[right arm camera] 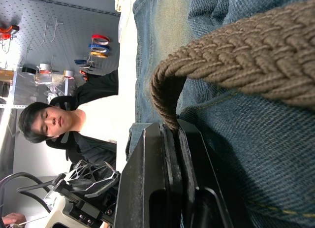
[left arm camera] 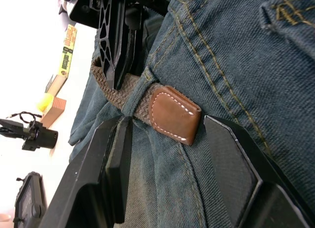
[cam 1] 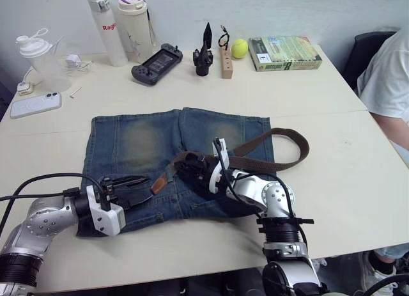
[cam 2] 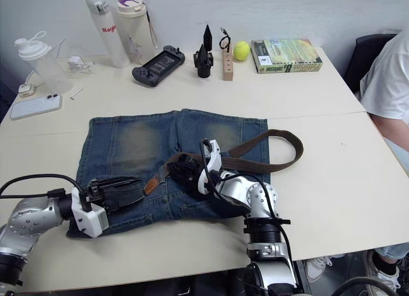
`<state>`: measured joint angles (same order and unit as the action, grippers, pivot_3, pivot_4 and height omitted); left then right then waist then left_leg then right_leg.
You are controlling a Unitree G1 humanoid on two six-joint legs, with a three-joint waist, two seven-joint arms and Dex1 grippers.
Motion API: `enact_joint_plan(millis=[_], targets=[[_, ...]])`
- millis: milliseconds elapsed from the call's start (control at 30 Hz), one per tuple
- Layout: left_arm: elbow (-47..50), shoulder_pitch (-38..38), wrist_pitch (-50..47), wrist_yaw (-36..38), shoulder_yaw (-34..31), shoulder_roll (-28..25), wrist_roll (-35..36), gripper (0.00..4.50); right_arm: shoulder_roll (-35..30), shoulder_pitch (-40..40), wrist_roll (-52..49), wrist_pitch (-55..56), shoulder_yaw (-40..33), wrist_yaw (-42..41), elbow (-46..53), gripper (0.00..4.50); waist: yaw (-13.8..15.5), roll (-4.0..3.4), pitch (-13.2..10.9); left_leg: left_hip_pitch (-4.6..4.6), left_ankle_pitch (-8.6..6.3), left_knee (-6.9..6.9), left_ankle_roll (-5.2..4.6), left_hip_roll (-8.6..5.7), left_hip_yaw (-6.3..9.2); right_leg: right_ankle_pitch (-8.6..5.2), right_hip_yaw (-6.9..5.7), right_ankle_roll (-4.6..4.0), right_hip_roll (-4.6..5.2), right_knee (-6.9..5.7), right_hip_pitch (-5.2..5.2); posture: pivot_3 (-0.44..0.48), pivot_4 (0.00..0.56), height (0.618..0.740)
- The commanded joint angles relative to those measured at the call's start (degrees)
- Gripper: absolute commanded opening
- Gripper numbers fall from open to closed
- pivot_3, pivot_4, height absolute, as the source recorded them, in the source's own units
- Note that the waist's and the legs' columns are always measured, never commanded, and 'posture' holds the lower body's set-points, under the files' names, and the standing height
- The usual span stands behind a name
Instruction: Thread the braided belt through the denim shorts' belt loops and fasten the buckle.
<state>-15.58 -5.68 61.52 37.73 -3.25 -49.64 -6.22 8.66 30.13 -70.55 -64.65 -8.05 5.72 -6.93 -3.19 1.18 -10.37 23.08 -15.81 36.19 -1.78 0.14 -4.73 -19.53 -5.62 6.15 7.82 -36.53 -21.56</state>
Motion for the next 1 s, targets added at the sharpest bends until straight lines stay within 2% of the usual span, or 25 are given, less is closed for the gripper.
enact_joint_plan(millis=[33,200,433,733,1000], targets=[[-1.53,-2.06,0.85,-3.2,-0.36,0.76,-3.98,2.62,2.57,-0.05,0.06,0.17,-0.13,0.48,-0.8,0.0,0.02,0.0,0.0,0.0,0.0,0.0,0.0,0.0,0.0,0.0,-0.09,0.0,0.02,0.0,0.0,0.0,0.15,0.74],[-3.73,-4.87,0.68,-7.72,-0.81,1.69,-10.14,2.62,2.56,-0.21,-0.12,0.24,0.04,0.59,-0.52,0.0,0.09,-0.01,-0.01,0.0,0.0,0.0,0.0,-0.03,-0.03,0.0,-0.46,0.0,0.19,-0.01,0.0,0.0,0.15,0.74],[-2.49,-4.79,0.87,-10.0,-0.48,1.67,-9.15,2.62,2.27,-0.49,-0.09,0.28,0.47,0.55,-0.21,0.0,0.09,-0.01,-0.01,0.01,0.01,0.02,0.0,-0.04,-0.04,0.0,-0.56,0.0,0.26,-0.02,0.0,0.0,0.15,0.74],[-2.78,-2.14,3.83,-9.77,1.61,-0.82,-11.77,2.62,2.71,-0.46,-0.63,0.4,0.24,0.8,-0.55,0.0,0.06,-0.01,-0.01,0.0,0.01,0.0,-0.01,-0.04,-0.04,0.0,-0.58,0.0,0.28,-0.01,0.0,0.0,0.15,0.74],[-2.39,-3.83,1.94,-13.05,1.33,-0.35,-14.05,2.62,2.98,-0.76,-0.58,0.46,0.7,0.79,-0.34,0.0,0.07,-0.01,-0.01,0.0,0.0,-0.01,-0.01,-0.04,-0.04,0.0,-0.63,0.0,0.29,-0.01,0.0,0.0,0.15,0.74]])
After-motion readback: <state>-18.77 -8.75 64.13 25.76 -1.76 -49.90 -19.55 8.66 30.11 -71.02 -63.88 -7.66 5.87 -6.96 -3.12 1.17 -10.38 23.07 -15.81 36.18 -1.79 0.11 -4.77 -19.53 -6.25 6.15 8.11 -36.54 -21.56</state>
